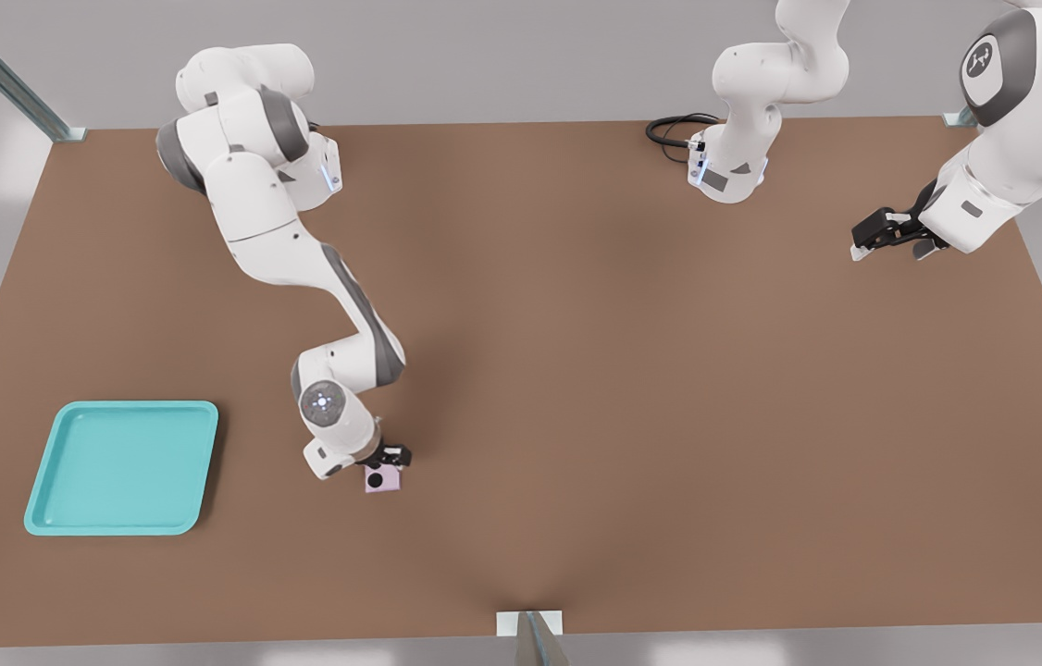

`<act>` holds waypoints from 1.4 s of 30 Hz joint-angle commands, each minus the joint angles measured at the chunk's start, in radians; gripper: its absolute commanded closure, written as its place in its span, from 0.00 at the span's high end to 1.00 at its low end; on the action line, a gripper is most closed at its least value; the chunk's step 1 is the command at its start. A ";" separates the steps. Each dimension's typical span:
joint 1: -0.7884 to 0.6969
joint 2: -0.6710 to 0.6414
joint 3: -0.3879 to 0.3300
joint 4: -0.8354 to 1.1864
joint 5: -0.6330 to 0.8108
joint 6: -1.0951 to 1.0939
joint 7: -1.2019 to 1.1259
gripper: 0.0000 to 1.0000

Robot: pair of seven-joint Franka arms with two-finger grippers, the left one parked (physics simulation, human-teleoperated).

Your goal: Keep left arm still and place phone on the tray with right arm

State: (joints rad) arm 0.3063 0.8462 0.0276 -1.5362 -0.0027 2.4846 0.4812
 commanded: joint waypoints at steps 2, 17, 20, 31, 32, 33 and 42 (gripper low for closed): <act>-0.001 0.002 0.000 0.001 0.001 0.010 0.097 1.00; 0.004 0.019 0.000 0.011 -0.022 0.023 0.073 0.84; 0.001 0.019 0.000 0.010 -0.042 0.022 0.073 0.80; -0.006 0.008 -0.002 0.008 -0.042 0.013 0.037 0.76; -0.009 -0.007 -0.002 0.004 -0.042 0.007 0.036 0.75; -0.022 -0.029 -0.002 0.002 -0.042 -0.036 0.002 0.75; -0.233 -0.320 0.000 -0.262 -0.042 -0.156 -0.318 0.75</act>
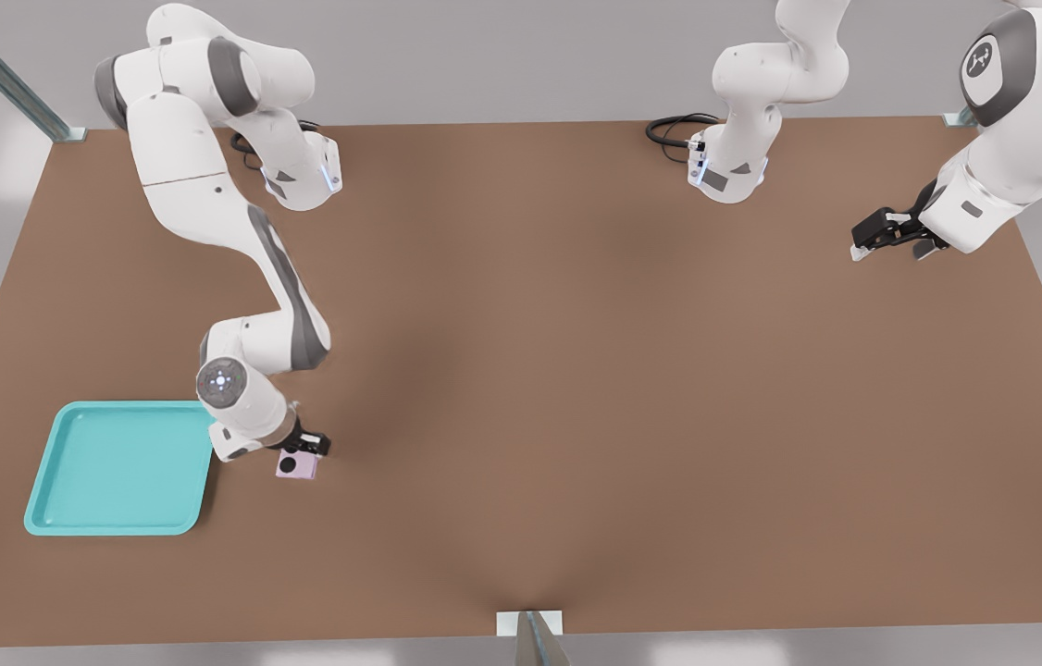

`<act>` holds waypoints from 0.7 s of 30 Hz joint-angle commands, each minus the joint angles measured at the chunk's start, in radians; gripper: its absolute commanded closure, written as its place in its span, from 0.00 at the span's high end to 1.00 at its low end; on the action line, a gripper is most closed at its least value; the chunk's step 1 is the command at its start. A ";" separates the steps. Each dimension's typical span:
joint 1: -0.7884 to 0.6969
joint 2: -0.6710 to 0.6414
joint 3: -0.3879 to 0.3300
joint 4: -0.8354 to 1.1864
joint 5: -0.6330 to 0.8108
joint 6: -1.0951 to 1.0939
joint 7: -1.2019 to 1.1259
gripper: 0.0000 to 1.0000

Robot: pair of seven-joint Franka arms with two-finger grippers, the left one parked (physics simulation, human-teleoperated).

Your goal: Keep left arm still and place phone on the tray with right arm

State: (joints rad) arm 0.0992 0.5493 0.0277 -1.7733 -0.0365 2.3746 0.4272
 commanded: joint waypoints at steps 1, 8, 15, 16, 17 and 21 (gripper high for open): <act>-0.078 -0.032 0.000 -0.038 -0.008 -0.048 -0.347 0.75; -0.380 0.046 0.000 0.037 -0.008 -0.034 -0.841 0.75; -0.385 0.038 0.024 0.158 -0.002 -0.087 -0.880 1.00; -0.374 -0.011 0.066 0.294 -0.006 -0.280 -0.872 1.00; -0.331 -0.011 0.093 0.474 -0.011 -0.481 -0.857 1.00; 0.014 -0.495 -0.077 0.246 -0.066 -0.699 -0.460 1.00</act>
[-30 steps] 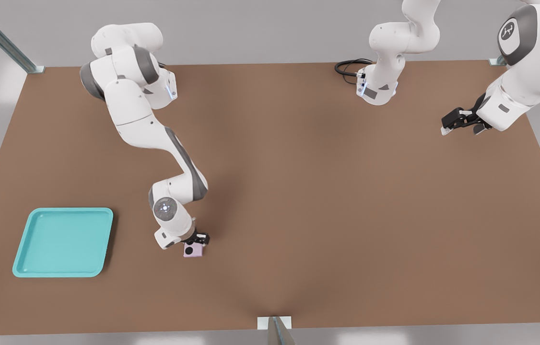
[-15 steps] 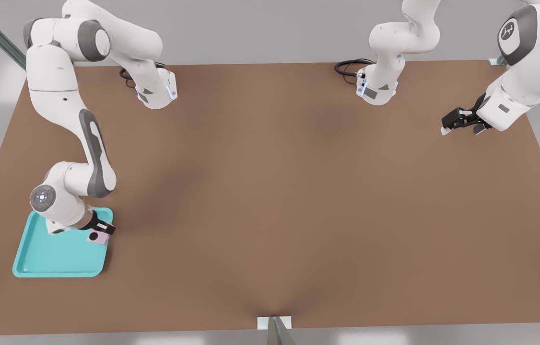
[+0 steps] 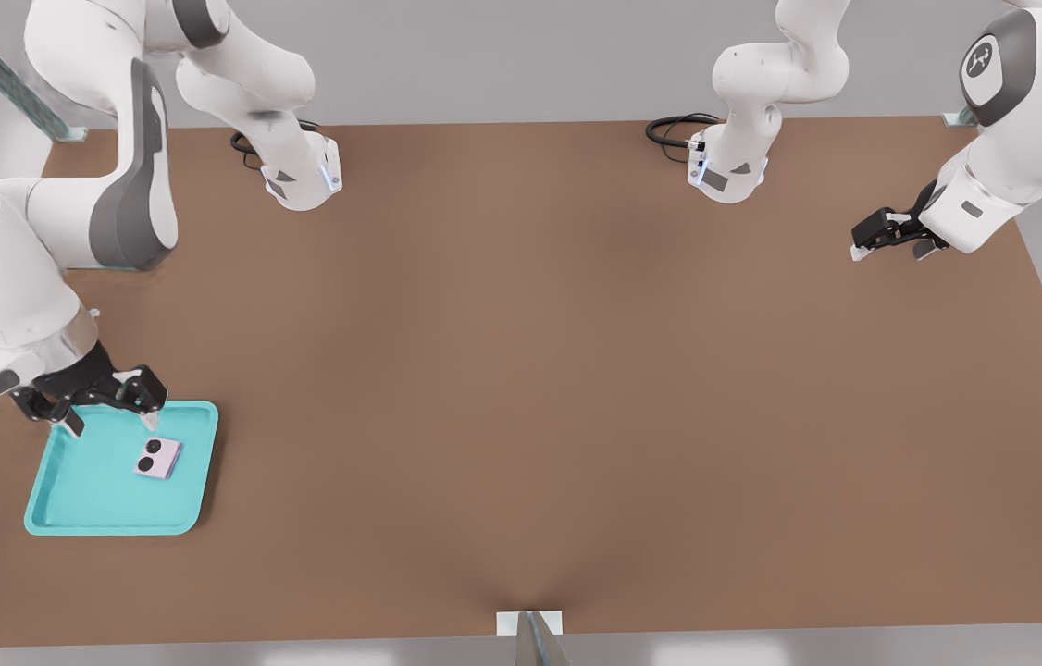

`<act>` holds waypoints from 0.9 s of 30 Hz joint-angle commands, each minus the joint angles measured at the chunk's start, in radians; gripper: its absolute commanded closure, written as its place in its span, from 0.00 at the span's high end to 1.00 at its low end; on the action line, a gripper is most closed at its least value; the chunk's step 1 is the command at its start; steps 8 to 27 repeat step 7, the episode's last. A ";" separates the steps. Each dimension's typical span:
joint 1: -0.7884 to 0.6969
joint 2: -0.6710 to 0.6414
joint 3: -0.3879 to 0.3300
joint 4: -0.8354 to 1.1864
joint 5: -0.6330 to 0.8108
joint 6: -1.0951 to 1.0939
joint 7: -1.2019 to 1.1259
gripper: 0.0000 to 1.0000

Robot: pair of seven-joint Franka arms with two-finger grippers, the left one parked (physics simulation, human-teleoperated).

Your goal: Keep left arm still and place phone on the tray with right arm

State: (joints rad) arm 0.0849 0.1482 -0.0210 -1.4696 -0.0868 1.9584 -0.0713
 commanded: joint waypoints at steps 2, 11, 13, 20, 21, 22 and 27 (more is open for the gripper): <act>0.019 0.026 -0.016 0.078 -0.004 -0.384 0.024 1.00; -0.020 0.047 -0.011 0.160 0.042 -0.440 0.010 1.00; -0.020 0.047 -0.011 0.160 0.042 -0.440 0.010 1.00; -0.020 0.047 -0.011 0.160 0.042 -0.440 0.010 1.00; -0.020 0.047 -0.011 0.160 0.042 -0.440 0.010 1.00; -0.020 0.047 -0.011 0.160 0.042 -0.440 0.010 1.00; -0.020 0.047 -0.011 0.160 0.042 -0.440 0.010 1.00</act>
